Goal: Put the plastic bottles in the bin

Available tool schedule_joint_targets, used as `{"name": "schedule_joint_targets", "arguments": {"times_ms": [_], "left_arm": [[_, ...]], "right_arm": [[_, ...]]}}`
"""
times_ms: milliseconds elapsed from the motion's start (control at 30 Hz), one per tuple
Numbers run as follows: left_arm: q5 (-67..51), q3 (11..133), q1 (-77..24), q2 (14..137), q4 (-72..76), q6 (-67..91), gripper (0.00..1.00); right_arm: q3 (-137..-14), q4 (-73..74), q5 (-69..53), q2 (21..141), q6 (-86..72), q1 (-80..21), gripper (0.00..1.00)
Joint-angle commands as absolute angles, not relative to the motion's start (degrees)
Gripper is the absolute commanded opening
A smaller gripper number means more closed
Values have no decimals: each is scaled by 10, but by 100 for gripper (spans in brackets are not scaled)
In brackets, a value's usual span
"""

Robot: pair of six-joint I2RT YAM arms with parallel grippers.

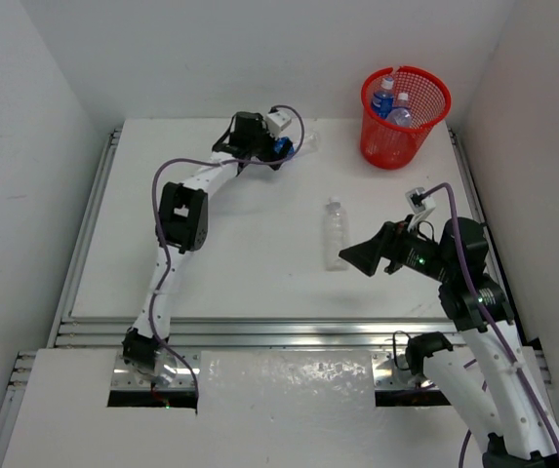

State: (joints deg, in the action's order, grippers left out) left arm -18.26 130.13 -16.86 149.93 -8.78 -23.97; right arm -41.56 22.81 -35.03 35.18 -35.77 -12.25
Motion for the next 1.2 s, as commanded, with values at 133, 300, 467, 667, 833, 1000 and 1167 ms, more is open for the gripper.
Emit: {"name": "schedule_joint_targets", "arguments": {"times_ms": [133,300,467,667,833,1000,1167], "left_arm": [[-143,1333,-189,1544,-10,-273,83],[-95,1315,-198,1507,4,-239,7],[-98,1128,-204,1271,16,-103,0],[-277,722,-215,982,126,214,0],[-435,521,-234,853,376,401,0],[-425,408,-293,763,525,479,0],[-433,389,-351,748,569,503,0]], "right_arm": [[-417,194,-380,372,-347,-126,99],[-422,194,-354,385,-339,-126,99],[-431,161,-338,426,-335,-126,99],[-472,6,-429,503,-409,-127,99],[-510,-128,-475,570,-487,-127,99],[-520,-177,-459,628,-512,-129,99],[-518,-141,-400,650,-495,-131,99]]}}
